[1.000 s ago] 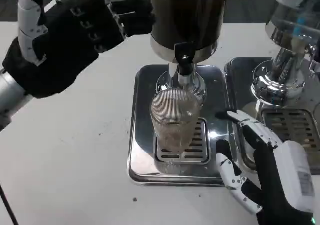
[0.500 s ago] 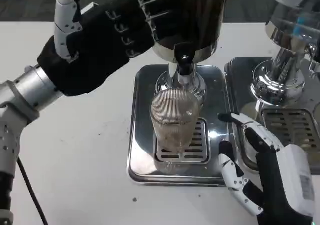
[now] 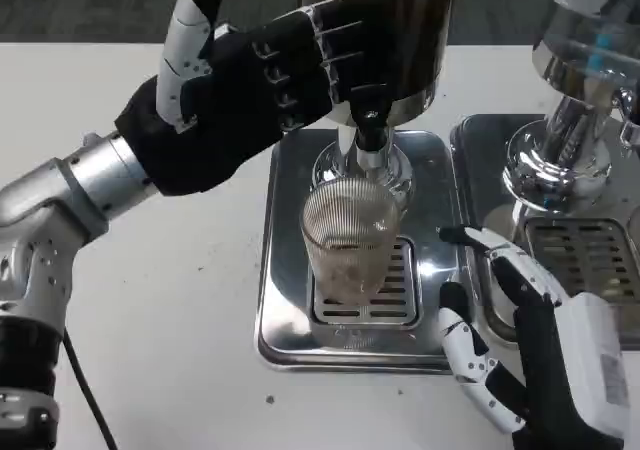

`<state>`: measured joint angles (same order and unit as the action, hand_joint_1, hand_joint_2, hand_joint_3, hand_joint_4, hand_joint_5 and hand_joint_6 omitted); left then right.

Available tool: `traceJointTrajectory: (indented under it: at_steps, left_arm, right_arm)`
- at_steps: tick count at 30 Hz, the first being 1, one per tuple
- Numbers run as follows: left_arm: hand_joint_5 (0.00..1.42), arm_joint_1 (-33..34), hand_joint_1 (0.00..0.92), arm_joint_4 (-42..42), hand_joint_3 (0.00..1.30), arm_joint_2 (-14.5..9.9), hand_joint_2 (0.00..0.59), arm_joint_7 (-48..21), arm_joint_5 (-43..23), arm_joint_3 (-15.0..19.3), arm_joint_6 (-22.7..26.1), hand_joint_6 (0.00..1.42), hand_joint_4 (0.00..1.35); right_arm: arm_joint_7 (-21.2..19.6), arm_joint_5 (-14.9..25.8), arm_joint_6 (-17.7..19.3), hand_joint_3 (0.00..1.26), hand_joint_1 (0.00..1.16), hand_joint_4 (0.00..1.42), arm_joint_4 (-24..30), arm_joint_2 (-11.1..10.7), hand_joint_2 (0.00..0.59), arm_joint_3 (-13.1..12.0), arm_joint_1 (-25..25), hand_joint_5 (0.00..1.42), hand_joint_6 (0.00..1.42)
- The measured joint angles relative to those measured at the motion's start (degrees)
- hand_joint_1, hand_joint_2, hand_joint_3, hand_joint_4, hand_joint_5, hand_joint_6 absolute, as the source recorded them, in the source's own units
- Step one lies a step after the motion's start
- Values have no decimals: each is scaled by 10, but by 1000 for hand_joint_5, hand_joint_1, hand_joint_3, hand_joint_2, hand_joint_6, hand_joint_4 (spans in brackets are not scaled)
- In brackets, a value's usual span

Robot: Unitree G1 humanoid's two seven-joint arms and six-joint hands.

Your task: Grasp the cup under the faucet to collect the drink, then remove the cup.

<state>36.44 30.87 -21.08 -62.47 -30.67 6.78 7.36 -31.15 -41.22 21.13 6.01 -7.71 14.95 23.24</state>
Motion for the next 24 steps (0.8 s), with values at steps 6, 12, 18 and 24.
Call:
traceJointTrajectory:
  at_steps: [6,12,18,24]
  left_arm:
    - [150,3,0,14,205,8,67,-11,21,-7,-10,49,134]
    - [167,3,0,17,193,9,67,-16,51,-14,-41,54,153]
    - [165,3,0,17,192,9,67,-16,90,-27,-94,55,152]
    - [159,4,0,27,192,9,66,-16,109,-36,-139,55,147]
  right_arm:
    - [0,1,0,339,302,257,-1,3,486,0,4,262,247]
    - [0,6,0,339,302,257,-9,3,486,-2,4,267,246]
    - [0,7,0,339,302,257,-9,3,486,-2,4,271,246]
    - [0,10,0,339,302,257,-9,3,486,-3,4,272,246]
